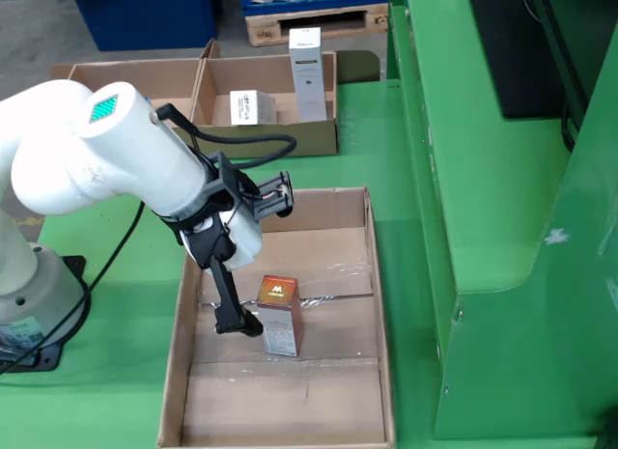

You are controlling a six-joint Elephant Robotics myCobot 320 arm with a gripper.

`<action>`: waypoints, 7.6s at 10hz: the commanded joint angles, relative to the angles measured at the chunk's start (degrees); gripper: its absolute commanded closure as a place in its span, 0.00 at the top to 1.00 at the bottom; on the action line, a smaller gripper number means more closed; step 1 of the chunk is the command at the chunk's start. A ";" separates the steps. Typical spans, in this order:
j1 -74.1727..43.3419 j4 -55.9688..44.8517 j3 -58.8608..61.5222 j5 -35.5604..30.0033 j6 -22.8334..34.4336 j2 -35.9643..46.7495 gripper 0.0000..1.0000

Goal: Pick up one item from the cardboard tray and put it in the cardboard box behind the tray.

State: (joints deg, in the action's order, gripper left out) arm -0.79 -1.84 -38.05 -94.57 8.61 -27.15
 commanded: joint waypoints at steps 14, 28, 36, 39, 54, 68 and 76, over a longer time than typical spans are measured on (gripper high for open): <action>1.21 11.20 -16.18 1.85 -1.17 4.90 1.00; 1.22 17.85 -22.45 2.58 -0.95 2.56 1.00; 2.33 15.50 -5.58 2.59 -2.73 -9.97 1.00; 2.46 12.36 2.00 2.65 -2.81 -14.27 1.00; 2.70 13.17 2.46 2.62 -3.01 -16.37 1.00; 2.70 13.17 2.46 2.62 -3.01 -16.37 0.80; 2.70 13.17 2.46 2.62 -3.01 -16.37 0.00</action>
State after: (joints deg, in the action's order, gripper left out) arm 1.93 10.63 -36.91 -92.10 5.80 -45.26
